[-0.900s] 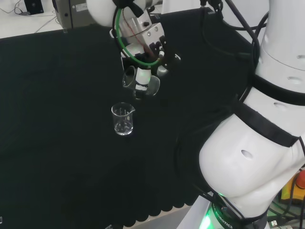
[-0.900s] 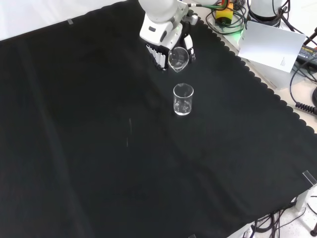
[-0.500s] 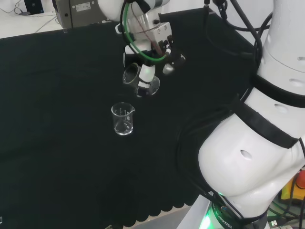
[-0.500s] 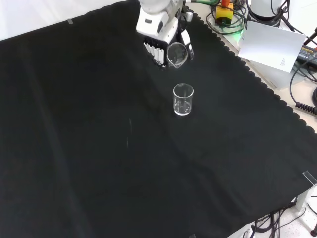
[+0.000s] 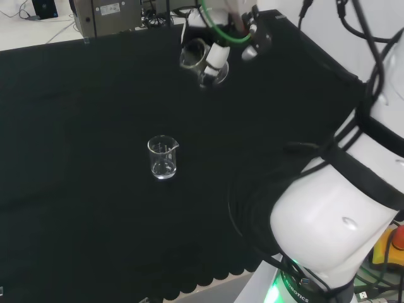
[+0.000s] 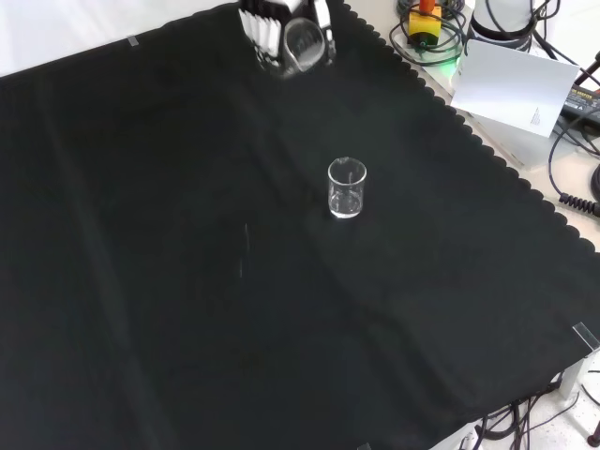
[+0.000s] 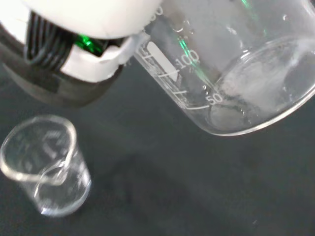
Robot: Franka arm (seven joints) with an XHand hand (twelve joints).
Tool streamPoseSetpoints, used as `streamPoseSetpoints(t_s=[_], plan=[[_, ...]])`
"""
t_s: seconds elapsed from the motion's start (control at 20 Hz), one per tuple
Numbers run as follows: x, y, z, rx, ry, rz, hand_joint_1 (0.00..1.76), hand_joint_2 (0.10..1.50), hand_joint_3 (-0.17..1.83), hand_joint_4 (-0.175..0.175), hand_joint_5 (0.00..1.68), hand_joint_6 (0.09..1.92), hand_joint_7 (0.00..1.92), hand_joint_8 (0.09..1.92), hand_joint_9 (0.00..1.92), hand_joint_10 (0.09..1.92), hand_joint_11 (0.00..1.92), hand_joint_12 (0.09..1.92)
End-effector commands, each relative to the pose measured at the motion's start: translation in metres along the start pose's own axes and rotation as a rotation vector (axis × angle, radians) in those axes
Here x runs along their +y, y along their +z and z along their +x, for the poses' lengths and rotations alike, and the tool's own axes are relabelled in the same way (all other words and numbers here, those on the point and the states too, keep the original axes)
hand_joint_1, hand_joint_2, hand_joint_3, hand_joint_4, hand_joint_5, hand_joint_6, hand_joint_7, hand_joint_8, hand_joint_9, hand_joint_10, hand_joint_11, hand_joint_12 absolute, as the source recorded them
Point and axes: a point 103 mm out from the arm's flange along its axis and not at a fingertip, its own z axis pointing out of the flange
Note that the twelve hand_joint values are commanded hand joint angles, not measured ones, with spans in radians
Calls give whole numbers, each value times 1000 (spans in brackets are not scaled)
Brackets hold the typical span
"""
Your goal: Place the beaker back on the table.
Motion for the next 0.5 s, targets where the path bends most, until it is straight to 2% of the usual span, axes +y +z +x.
streamPoseSetpoints(t_s=[0.05, 0.5], plan=[[80, 144, -11, 363, -134, -97, 1318, 645, 637, -175, 1310, 563, 1365, 545, 1842, 87, 1507, 485], [94, 158, -8, 385, -173, -106, 1318, 649, 631, -175, 1309, 563, 1364, 543, 1840, 87, 1502, 481]])
